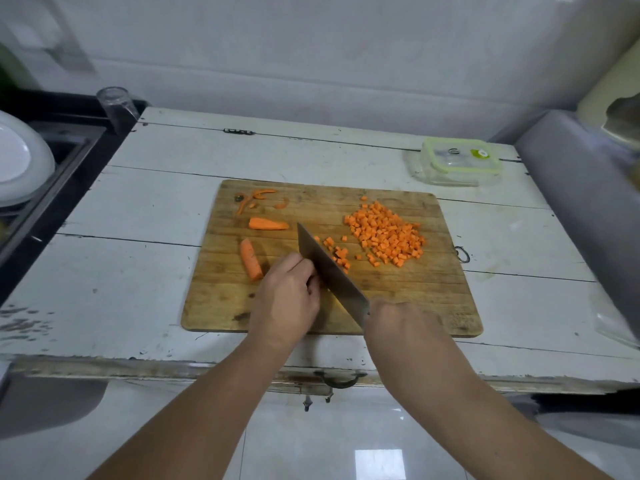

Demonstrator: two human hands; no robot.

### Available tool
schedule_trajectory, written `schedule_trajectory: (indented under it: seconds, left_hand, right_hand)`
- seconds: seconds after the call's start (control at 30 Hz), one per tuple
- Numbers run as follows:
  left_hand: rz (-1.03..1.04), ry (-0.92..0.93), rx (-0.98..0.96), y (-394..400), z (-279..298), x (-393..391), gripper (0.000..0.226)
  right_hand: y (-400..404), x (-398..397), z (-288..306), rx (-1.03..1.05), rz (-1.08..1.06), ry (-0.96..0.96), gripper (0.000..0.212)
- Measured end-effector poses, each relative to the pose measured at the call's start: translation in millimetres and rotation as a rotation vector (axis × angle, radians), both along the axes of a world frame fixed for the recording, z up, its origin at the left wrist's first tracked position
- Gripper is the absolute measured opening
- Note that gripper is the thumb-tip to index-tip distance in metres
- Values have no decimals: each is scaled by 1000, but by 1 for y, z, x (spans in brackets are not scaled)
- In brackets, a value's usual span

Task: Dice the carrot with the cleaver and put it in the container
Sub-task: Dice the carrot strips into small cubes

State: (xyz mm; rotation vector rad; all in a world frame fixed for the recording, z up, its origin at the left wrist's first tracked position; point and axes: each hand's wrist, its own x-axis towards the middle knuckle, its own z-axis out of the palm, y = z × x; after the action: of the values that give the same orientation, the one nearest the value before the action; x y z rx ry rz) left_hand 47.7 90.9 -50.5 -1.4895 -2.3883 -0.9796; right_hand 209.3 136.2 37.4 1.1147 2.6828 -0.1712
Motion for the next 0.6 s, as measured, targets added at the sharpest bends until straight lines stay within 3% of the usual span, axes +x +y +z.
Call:
schedule_trajectory:
  seconds: [0.27,0.33,0.5,0.6]
  left_hand:
    - [-31,-33,-10,-1,2,1,26]
    - [-31,-91,0,0,1,0,23]
    - [23,-376,-134,4,5,-16,8]
    - [-5,-604,-211,-5,20,-22,17]
  right_hand:
    - [10,-20,-13,-59,-104,150,3]
    - [16,-10,-11,-146,-179,211,16]
    - [23,14,5,-217,-284,286,23]
    - [17,10,11,-171,-263,268,22]
